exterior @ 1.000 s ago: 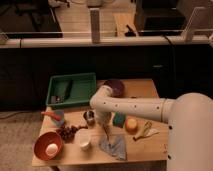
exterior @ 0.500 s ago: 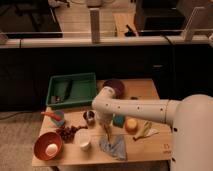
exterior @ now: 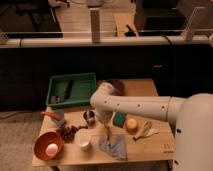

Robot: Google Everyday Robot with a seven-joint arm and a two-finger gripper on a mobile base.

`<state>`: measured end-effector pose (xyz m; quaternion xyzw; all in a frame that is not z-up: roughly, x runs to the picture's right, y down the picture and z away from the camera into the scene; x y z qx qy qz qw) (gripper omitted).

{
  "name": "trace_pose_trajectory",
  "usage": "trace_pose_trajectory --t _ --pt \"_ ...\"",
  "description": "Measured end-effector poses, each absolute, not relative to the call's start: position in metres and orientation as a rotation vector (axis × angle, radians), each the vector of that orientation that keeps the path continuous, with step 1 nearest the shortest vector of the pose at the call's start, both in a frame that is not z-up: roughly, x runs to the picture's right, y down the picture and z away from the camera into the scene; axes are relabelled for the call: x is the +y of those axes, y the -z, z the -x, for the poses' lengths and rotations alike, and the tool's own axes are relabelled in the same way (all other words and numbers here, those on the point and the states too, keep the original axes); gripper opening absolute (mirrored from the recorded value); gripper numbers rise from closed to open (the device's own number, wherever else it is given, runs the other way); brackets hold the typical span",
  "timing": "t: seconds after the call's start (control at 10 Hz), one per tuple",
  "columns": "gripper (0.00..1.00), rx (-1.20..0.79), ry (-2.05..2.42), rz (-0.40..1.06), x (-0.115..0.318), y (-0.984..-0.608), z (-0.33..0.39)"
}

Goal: Place fork in red bowl

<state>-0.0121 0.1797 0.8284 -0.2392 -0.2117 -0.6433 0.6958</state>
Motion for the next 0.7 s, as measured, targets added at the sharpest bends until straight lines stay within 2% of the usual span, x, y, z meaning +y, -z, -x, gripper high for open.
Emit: trace_pose_trajectory --t 0.2,0.7 --pt "0.00 -0.454 1.419 0.550 0.170 -0.817 0.015" --pt "0.00 -0.483 1.457 0.506 0.146 -0.756 0.035"
